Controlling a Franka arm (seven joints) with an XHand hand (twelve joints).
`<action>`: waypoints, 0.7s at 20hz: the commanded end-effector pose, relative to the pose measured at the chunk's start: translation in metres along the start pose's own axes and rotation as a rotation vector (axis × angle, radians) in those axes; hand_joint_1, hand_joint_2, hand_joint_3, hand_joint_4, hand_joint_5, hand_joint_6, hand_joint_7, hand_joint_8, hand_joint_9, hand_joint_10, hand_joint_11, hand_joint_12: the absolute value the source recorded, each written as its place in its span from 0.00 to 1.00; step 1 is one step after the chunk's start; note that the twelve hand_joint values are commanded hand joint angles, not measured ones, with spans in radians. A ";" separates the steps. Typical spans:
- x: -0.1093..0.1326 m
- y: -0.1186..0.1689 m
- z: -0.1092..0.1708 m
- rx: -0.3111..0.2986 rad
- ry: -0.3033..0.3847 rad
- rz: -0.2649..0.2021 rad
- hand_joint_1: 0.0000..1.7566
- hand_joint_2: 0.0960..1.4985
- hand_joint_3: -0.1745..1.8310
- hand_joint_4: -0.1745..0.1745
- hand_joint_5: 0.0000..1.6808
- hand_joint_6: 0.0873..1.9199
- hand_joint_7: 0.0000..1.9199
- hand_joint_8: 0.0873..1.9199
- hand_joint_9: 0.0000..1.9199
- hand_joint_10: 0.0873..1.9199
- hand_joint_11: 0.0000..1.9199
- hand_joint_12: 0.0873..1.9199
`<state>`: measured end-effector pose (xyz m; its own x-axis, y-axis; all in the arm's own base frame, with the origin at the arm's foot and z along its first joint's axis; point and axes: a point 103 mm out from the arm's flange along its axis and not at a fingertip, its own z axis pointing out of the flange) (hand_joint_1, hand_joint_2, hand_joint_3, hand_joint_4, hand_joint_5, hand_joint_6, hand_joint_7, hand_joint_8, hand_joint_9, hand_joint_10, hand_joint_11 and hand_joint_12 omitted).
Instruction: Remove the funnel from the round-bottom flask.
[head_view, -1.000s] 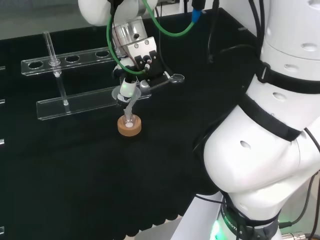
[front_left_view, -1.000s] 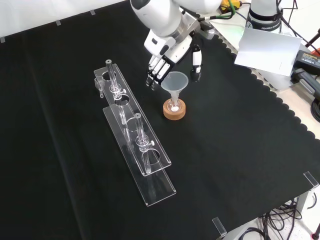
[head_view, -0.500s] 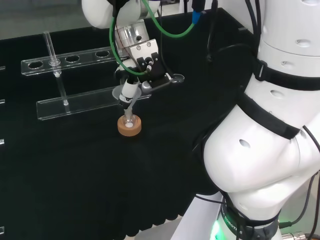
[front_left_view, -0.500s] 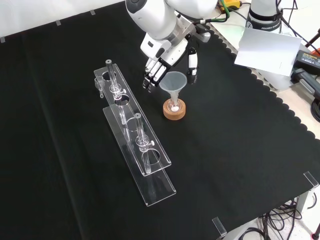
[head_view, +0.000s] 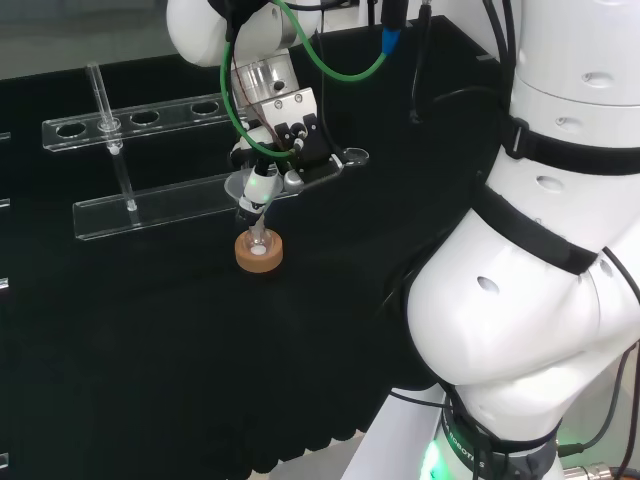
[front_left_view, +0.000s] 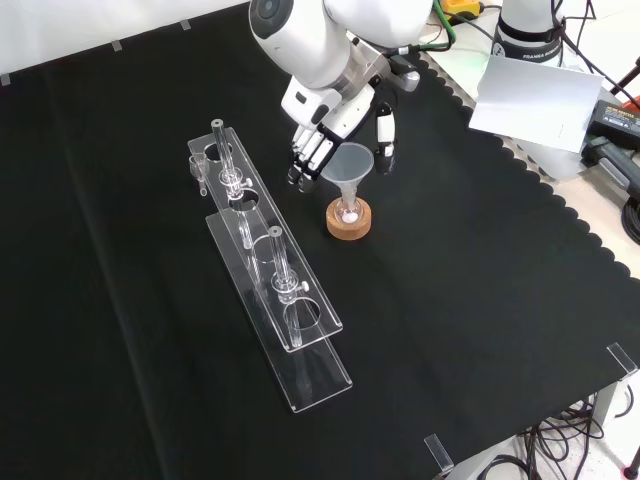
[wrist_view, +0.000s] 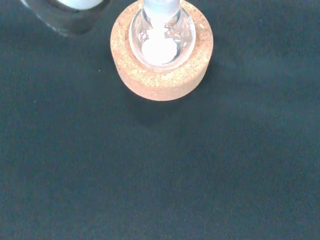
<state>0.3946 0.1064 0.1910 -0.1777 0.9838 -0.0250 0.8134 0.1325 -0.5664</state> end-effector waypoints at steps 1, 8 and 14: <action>-0.001 -0.001 0.000 0.003 -0.004 0.002 0.45 0.52 0.00 0.38 0.06 0.00 0.00 0.10 0.07 0.43 0.16 0.76; 0.002 0.001 0.001 -0.027 -0.050 0.025 0.46 0.56 0.00 0.38 0.28 0.00 0.13 0.31 0.29 0.30 0.25 0.71; 0.003 -0.005 -0.007 -0.106 -0.063 0.043 0.48 0.63 0.00 0.50 0.42 0.16 0.25 0.30 0.41 0.21 0.32 0.66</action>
<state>0.3938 0.1083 0.1922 -0.1803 0.9801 -0.0829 0.8454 0.1113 -0.5225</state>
